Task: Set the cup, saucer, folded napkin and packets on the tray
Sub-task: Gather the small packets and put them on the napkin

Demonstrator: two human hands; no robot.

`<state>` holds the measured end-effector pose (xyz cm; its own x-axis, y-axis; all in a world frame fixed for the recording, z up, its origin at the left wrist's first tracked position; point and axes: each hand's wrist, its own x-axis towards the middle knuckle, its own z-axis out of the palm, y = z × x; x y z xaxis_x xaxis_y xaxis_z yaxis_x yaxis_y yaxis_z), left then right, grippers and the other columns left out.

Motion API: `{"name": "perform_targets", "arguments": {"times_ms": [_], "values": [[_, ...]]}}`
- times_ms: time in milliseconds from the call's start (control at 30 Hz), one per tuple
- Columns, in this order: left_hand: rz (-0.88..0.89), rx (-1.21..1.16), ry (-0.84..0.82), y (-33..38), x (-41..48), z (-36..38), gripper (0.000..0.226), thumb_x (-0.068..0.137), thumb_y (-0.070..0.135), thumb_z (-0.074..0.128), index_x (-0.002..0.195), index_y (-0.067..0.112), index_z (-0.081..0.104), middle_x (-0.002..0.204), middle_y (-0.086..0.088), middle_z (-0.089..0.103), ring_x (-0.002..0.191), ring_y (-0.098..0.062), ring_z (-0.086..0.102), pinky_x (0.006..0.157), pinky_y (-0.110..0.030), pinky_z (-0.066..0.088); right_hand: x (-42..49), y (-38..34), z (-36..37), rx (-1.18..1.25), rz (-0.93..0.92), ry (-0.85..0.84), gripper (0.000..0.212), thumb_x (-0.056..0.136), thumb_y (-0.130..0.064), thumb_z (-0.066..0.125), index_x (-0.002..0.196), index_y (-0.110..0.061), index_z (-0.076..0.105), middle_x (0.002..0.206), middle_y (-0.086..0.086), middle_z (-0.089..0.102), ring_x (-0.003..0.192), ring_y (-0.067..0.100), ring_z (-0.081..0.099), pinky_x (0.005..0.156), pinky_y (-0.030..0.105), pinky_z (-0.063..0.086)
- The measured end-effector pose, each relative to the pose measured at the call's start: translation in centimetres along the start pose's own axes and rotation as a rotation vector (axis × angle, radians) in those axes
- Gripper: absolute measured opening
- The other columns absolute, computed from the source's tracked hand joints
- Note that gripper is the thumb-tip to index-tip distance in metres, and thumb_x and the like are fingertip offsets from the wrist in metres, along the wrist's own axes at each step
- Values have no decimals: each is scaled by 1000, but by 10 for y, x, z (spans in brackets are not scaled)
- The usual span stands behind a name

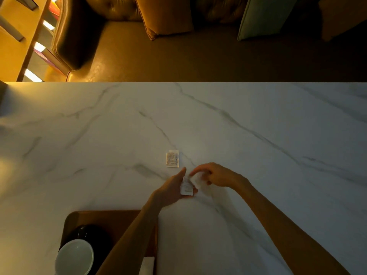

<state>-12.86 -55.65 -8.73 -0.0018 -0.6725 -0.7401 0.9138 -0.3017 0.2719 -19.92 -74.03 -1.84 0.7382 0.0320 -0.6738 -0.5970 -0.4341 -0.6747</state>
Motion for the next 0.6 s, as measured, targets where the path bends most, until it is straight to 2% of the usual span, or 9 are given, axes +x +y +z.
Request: {"name": "perform_targets", "arguments": {"times_ms": [67,133,200,367,500,533,600], "values": [[40,79,-108,-2,-10,0,53,96,51,46,128,10,58,110,-13,67,101,-27,62,94,-45,47,4,-19,13,-89,-9,-2,42,89,-1,47,118,-27,61,116,3,63,100,21,63,81,34,57],[95,111,-99,-2,-18,-2,46,88,46,64,119,12,64,110,-14,68,101,-28,65,96,-48,49,10,-35,26,-82,13,41,29,93,-10,48,114,-28,56,113,6,64,93,22,65,77,34,59],[136,107,-55,-2,-25,-11,43,83,41,72,113,11,68,111,-17,69,100,-31,68,93,-47,54,16,-48,34,-89,10,59,25,93,-11,49,114,-24,54,115,9,63,91,24,64,70,31,57],[182,125,-15,-3,-41,-44,34,86,38,67,107,12,71,106,-17,72,95,-31,70,85,-45,56,31,-66,53,-109,13,0,37,90,-4,48,122,-23,50,121,11,58,96,24,62,77,34,57],[290,160,81,-4,-49,-55,25,93,29,59,109,12,68,98,-12,73,88,-27,71,82,-42,57,43,-76,62,-81,21,-5,42,90,-10,54,128,-27,50,120,6,60,102,21,61,86,35,55],[323,148,106,-4,-50,-58,23,96,25,56,111,10,65,98,-13,73,88,-26,71,80,-40,57,47,-79,62,-80,37,45,38,90,-14,55,126,-26,54,118,6,61,101,21,61,87,35,55],[375,126,180,-3,-51,-65,23,99,17,50,116,6,60,98,-13,72,86,-25,71,75,-37,57,59,-84,60,-155,111,267,26,90,-21,56,115,-17,62,112,8,66,99,24,63,88,39,54]]}}
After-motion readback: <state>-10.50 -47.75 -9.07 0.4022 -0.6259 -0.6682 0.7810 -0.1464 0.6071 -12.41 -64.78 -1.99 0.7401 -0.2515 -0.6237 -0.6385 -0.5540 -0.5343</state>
